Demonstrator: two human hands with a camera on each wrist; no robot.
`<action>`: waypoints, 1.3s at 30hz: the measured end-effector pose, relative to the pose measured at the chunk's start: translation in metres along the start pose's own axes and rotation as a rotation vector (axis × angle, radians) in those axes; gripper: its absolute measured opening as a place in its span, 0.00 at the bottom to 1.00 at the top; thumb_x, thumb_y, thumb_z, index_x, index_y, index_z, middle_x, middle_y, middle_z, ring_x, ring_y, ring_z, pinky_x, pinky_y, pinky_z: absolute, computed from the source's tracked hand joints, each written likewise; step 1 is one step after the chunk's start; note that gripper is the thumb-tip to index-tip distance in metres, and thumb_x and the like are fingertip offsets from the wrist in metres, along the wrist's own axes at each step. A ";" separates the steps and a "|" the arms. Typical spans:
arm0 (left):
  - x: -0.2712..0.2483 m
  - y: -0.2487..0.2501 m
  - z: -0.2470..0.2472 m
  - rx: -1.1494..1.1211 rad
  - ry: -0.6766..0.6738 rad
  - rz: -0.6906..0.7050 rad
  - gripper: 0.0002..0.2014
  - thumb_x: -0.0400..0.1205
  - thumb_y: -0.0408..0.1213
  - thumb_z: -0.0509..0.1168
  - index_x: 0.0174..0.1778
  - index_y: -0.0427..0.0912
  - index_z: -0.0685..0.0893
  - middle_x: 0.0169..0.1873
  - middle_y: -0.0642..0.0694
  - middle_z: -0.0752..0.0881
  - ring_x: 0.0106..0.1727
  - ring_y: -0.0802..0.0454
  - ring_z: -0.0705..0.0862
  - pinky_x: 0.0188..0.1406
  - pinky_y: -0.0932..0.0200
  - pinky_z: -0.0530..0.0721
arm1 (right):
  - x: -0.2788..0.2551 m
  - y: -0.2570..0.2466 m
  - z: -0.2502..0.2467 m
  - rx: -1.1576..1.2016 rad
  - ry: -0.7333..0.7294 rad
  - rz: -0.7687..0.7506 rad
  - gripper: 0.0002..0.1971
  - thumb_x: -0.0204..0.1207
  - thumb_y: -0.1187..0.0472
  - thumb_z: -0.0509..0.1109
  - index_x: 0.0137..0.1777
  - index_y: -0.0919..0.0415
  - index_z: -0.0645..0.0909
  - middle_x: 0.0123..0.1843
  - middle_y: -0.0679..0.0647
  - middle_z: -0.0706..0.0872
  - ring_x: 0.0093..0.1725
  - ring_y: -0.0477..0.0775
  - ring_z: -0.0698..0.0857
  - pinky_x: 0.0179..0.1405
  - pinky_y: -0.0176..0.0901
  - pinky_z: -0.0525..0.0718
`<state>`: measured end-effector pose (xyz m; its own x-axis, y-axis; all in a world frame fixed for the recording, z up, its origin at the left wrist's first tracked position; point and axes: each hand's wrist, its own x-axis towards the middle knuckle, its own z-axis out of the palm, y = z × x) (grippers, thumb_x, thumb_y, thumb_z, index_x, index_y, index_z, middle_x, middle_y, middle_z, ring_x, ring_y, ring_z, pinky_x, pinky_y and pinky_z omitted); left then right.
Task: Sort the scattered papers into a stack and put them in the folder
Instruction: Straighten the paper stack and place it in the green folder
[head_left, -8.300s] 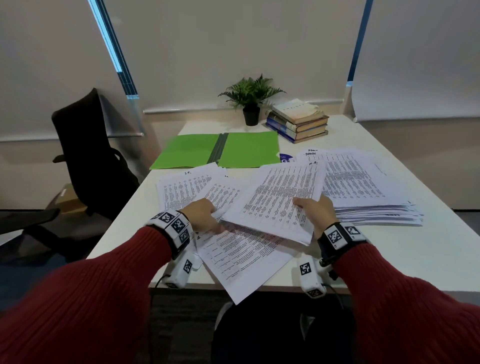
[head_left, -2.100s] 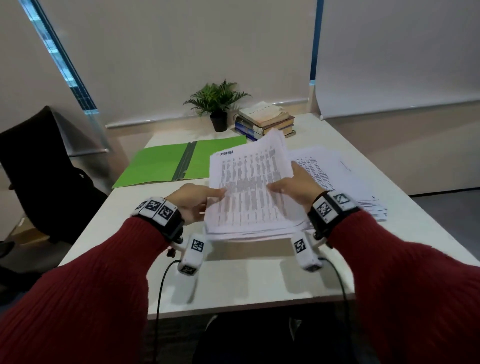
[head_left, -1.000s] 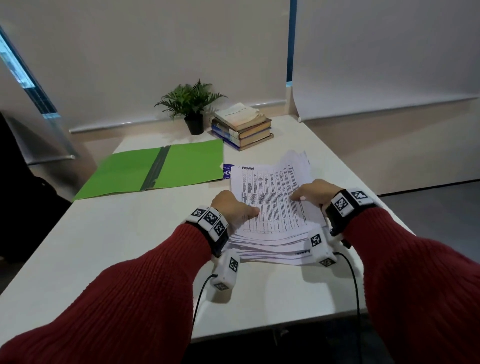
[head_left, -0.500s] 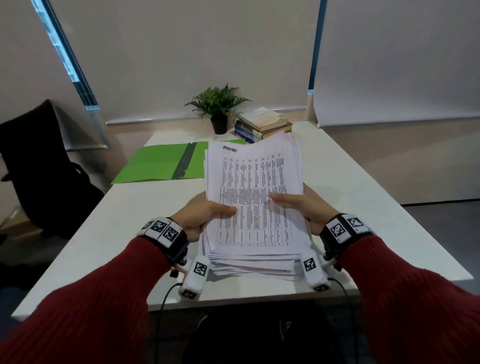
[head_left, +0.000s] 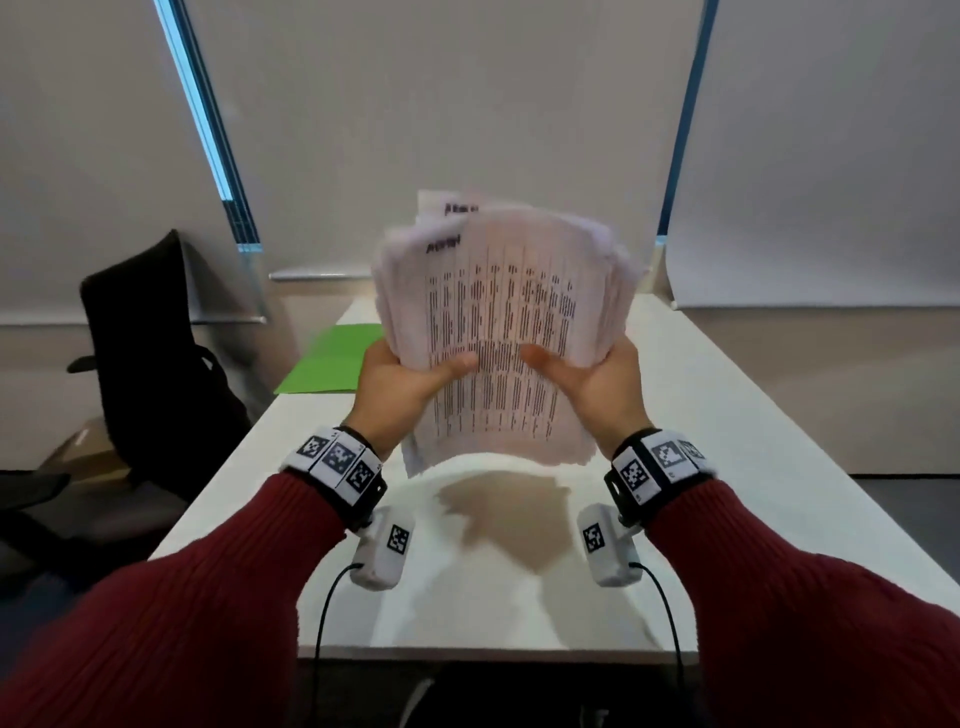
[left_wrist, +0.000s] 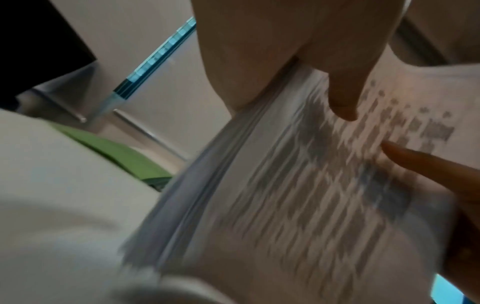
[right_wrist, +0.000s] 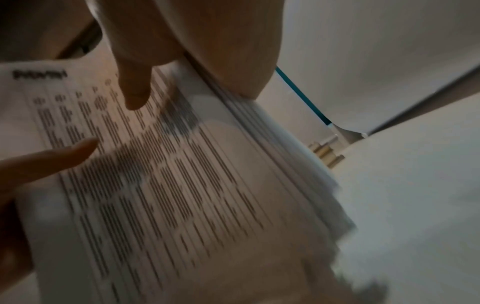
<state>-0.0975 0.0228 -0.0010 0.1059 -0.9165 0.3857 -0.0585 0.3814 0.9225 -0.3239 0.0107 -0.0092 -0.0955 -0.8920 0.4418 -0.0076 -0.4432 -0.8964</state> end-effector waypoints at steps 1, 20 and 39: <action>-0.003 -0.010 -0.003 0.004 -0.001 -0.033 0.18 0.73 0.33 0.85 0.59 0.43 0.93 0.53 0.48 0.97 0.56 0.49 0.96 0.57 0.47 0.94 | -0.006 0.010 -0.002 -0.034 -0.035 0.028 0.27 0.70 0.57 0.89 0.68 0.60 0.87 0.58 0.53 0.96 0.57 0.50 0.96 0.56 0.55 0.95; 0.010 -0.051 0.004 0.030 0.090 -0.092 0.11 0.77 0.33 0.83 0.53 0.45 0.93 0.50 0.46 0.97 0.52 0.48 0.96 0.58 0.40 0.94 | -0.011 0.074 -0.007 -0.160 -0.124 0.240 0.27 0.67 0.70 0.88 0.66 0.61 0.87 0.56 0.53 0.96 0.52 0.45 0.95 0.57 0.51 0.95; 0.009 -0.024 0.003 -0.637 0.130 -0.250 0.25 0.84 0.22 0.71 0.78 0.34 0.81 0.70 0.35 0.89 0.70 0.37 0.89 0.68 0.36 0.88 | -0.011 0.041 0.002 0.651 0.081 0.343 0.25 0.76 0.75 0.80 0.74 0.63 0.85 0.68 0.65 0.91 0.68 0.70 0.90 0.70 0.77 0.84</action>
<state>-0.0985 0.0047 -0.0192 0.1608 -0.9794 0.1223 0.5727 0.1935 0.7966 -0.3210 0.0021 -0.0504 -0.0593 -0.9917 0.1144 0.6255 -0.1263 -0.7699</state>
